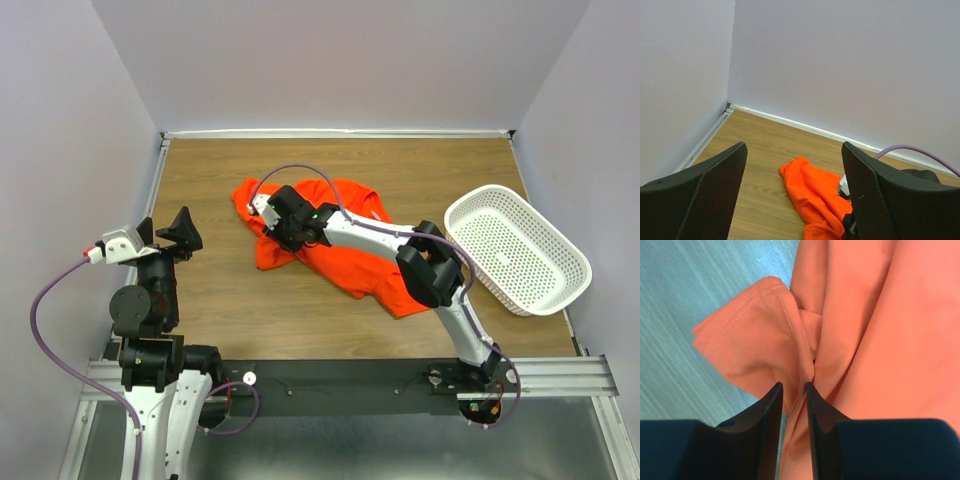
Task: Fold and stack the t-shirts
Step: Flatten the tshirt out
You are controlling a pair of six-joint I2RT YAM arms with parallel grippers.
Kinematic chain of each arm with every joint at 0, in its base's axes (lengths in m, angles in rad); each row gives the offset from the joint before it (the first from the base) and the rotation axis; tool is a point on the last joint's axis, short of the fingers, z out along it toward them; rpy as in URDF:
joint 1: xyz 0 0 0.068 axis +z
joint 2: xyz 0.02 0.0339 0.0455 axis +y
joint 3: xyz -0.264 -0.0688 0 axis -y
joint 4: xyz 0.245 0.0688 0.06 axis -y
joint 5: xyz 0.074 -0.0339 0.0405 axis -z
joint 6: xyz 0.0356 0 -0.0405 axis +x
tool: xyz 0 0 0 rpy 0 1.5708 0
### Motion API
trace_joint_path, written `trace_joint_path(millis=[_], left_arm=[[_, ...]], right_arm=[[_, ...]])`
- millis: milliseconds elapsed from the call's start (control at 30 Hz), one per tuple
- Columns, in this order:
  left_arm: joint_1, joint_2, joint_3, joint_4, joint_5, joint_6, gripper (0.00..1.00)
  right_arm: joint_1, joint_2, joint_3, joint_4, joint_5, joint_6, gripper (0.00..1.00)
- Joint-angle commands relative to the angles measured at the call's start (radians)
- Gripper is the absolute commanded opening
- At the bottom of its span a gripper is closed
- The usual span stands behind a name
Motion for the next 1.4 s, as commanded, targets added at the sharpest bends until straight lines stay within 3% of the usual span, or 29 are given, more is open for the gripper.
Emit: trace_joint_path(millis=[0, 167, 300, 400, 533, 633, 767, 800, 867, 900, 967, 1133, 1300, 1367], left_arm=[[0.004, -0.006, -0.009, 0.01, 0.01, -0.011, 0.85], [0.004, -0.006, -0.009, 0.011, 0.012, -0.011, 0.84], [0.004, -0.006, -0.011, 0.013, 0.017, -0.009, 0.84], [0.004, -0.007, -0.012, 0.011, 0.018, -0.008, 0.84], [0.004, -0.006, -0.012, 0.013, 0.023, -0.009, 0.84], [0.004, -0.004, -0.012, 0.014, 0.024, -0.009, 0.84], [0.004, 0.006, -0.014, 0.016, 0.03, -0.009, 0.84], [0.004, 0.008, -0.012, 0.014, 0.029, -0.009, 0.84], [0.004, 0.015, -0.015, 0.019, 0.035, -0.013, 0.85], [0.004, 0.019, -0.017, 0.022, 0.041, -0.017, 0.86], [0.004, 0.045, -0.02, 0.03, 0.061, -0.019, 0.86], [0.004, 0.141, -0.03, 0.045, 0.188, -0.088, 0.87], [0.006, 0.317, -0.133, 0.092, 0.337, -0.319, 0.87], [0.006, 0.389, -0.182, 0.137, 0.368, -0.362, 0.83]], right_arm=[[0.002, 0.05, 0.031, -0.003, 0.027, -0.001, 0.29], [0.002, 0.047, 0.026, -0.004, 0.029, -0.011, 0.19], [0.002, -0.011, -0.006, -0.006, -0.038, -0.054, 0.01], [0.001, -0.126, -0.061, -0.025, -0.251, -0.119, 0.01], [0.014, -0.322, -0.217, -0.163, -0.702, -0.379, 0.01], [0.072, -0.374, -0.274, -0.344, -0.778, -0.556, 0.0], [0.189, -0.37, -0.368, -0.494, -0.706, -0.665, 0.01], [0.201, -0.356, -0.371, -0.512, -0.692, -0.676, 0.03], [0.202, -0.345, -0.354, -0.526, -0.663, -0.656, 0.38], [0.197, -0.358, -0.351, -0.52, -0.614, -0.638, 0.99], [0.173, -0.376, -0.334, -0.489, -0.583, -0.592, 1.0], [-0.131, -0.428, -0.218, -0.366, -0.634, -0.399, 1.0], [-0.379, -0.493, -0.279, -0.071, -0.374, -0.129, 1.0], [-0.445, -0.471, -0.255, -0.042, -0.339, -0.067, 1.0]])
